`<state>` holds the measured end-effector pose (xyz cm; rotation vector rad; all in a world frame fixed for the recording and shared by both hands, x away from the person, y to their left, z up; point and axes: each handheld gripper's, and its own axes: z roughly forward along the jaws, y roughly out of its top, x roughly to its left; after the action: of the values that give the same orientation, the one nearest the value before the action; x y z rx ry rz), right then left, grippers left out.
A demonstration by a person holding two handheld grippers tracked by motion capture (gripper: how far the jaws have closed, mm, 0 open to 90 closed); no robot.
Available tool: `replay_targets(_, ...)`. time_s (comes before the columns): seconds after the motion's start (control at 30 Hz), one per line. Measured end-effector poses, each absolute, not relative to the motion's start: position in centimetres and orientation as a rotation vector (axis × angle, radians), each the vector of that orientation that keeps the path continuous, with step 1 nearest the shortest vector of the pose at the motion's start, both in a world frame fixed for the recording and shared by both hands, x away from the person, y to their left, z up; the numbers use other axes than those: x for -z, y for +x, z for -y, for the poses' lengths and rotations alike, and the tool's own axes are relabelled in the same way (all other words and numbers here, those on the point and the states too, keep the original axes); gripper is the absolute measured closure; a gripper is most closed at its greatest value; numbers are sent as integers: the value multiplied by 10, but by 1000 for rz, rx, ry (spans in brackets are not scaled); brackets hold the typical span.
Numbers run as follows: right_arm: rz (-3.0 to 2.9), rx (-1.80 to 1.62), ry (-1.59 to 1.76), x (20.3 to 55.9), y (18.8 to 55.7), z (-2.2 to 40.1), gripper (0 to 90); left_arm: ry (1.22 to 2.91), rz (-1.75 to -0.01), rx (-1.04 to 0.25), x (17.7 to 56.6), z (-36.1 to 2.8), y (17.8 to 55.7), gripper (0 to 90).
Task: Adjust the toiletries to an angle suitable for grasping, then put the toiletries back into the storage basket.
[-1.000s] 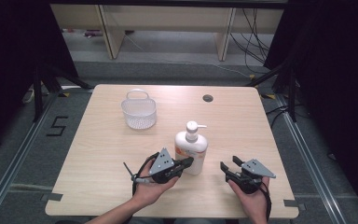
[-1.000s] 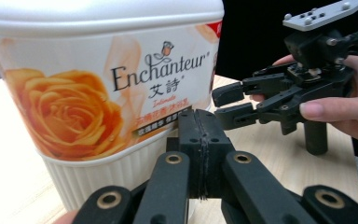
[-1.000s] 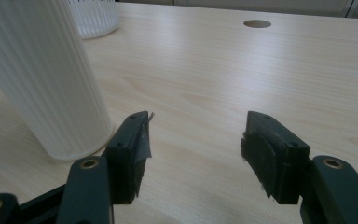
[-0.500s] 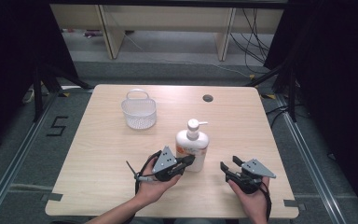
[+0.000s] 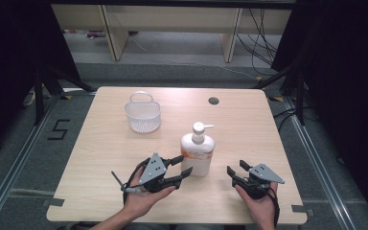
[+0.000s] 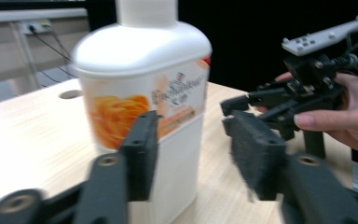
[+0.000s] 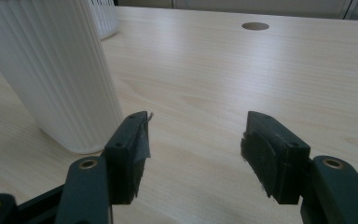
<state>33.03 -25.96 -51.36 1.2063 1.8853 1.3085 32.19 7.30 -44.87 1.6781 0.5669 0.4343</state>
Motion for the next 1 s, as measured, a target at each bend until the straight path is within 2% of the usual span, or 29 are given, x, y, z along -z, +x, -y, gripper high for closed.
replay_targets(0.1,-1897,-1320,1232,513,329,258,411,1654,-592,-461,444,-80,320,386)
replay_targets(0.27,-1887,-1312,1213,514,330,258,412,1644,-612,-505,439,-84,322,355)
replay_targets(0.5,-1887,-1325,1238,514,329,257,411,1600,-609,-546,432,-78,321,363)
replay_targets(0.67,-1886,-1340,1241,514,329,258,411,1551,-618,-632,420,-64,323,375)
replay_targets(1.0,-1901,-1304,1210,513,330,259,412,1506,-629,-669,399,-44,329,387)
